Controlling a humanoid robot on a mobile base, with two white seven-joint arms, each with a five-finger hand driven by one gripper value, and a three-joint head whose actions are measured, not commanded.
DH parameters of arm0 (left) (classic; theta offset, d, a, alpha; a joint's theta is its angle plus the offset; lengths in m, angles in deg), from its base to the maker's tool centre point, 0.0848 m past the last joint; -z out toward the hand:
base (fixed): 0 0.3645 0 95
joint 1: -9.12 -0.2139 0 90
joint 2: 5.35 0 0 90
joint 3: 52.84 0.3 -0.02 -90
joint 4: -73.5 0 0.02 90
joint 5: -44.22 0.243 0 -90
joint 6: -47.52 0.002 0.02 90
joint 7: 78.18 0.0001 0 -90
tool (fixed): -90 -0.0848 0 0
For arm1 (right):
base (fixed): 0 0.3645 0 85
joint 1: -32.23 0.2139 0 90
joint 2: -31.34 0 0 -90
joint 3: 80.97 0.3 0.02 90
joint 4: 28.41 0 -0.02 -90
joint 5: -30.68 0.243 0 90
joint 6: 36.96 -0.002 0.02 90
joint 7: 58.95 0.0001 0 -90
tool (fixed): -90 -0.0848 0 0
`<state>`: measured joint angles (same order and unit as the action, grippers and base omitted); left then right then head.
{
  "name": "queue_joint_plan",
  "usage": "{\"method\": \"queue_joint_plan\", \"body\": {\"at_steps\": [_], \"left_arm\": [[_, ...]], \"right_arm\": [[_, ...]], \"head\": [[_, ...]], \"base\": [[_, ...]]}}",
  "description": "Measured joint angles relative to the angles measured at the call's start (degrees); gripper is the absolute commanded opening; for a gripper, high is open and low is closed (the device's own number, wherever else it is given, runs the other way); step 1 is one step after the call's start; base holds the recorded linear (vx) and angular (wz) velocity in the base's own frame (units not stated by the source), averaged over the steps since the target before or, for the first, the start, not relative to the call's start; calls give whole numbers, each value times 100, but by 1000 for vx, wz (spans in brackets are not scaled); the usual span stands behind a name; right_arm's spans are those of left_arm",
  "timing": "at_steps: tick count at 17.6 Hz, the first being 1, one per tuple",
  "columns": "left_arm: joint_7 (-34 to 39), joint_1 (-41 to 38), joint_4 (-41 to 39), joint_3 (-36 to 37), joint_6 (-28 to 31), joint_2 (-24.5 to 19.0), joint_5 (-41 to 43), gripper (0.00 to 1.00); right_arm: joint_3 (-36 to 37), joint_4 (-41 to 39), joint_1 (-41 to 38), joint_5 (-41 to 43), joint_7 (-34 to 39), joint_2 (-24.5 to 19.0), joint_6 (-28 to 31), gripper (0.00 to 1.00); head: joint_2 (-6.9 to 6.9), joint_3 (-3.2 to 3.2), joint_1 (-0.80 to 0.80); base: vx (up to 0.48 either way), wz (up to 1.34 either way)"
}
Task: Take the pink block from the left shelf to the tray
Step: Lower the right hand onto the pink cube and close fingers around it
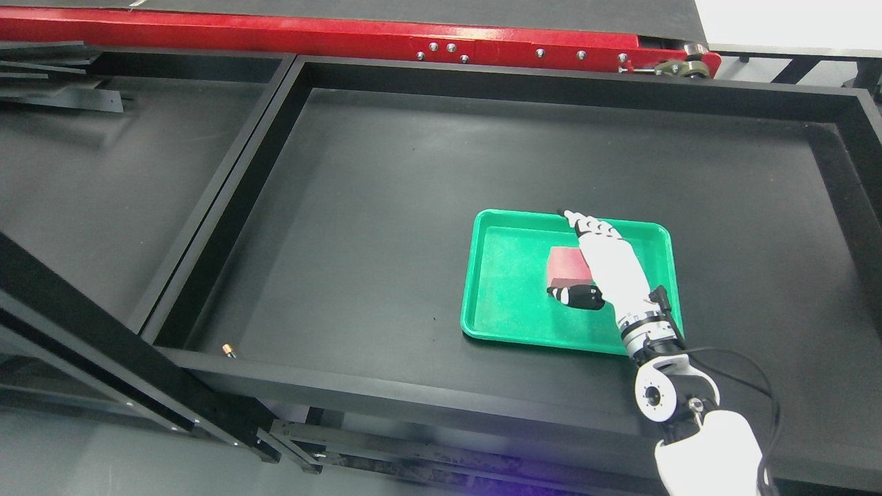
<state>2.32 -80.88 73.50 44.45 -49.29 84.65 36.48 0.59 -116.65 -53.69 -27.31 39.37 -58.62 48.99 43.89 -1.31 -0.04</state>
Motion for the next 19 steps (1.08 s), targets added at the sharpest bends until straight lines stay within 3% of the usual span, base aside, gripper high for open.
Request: {"method": "queue_joint_plan", "body": {"at_steps": [4,19], "left_arm": [[0,0,0,0,0,0,0,100],[0,0,0,0,0,0,0,100]], "right_arm": [[-23,61,-5,53,409,-1,-20,99],[-79,267,80,151,693,-3,-41,99]], "head": [[0,0,0],[0,0,0]], "base": [[38,-42],[45,-57]]}}
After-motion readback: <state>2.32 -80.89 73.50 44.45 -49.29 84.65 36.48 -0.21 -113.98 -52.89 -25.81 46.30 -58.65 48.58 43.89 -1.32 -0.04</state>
